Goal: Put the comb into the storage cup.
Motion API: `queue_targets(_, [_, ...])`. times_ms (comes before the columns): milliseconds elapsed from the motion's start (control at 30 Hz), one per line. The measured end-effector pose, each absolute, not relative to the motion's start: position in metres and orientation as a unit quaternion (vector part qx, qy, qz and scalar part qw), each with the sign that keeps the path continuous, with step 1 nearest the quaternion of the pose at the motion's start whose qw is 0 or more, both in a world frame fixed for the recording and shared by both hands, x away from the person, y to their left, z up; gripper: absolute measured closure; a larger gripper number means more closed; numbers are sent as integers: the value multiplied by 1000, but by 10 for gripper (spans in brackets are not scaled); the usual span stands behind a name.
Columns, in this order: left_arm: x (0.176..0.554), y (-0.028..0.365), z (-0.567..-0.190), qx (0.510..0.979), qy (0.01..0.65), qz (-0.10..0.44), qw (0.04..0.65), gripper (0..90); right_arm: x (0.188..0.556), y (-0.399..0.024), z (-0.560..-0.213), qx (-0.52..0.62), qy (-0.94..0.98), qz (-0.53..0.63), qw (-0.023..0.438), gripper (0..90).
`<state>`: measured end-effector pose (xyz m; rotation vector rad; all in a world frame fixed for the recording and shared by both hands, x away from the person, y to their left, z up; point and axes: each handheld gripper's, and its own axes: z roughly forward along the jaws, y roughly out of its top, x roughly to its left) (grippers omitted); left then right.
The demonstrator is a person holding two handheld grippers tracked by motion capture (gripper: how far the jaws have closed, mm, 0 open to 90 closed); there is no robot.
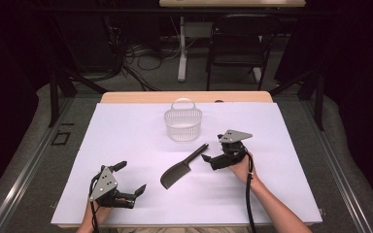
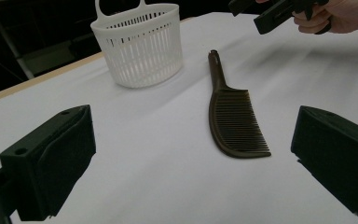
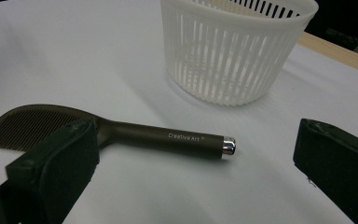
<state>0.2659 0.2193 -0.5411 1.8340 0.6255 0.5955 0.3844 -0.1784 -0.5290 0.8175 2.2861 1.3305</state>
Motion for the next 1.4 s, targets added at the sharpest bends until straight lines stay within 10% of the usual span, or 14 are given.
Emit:
queue_targets(700, [266, 219, -541, 769, 262, 254, 525, 0, 407, -166, -532, 302, 813, 461, 188, 172])
queue_targets(867, [266, 219, -541, 770, 262, 255, 523, 0, 413, -164, -532, 307, 813, 456, 191, 318])
queue_targets(1100, [266, 219, -542, 770, 265, 255, 521, 0, 420, -161, -537, 321, 818, 433, 202, 744])
queue_targets(1400, [267, 219, -542, 770, 266, 255, 522, 0, 424, -157, -541, 319, 832, 401, 213, 891])
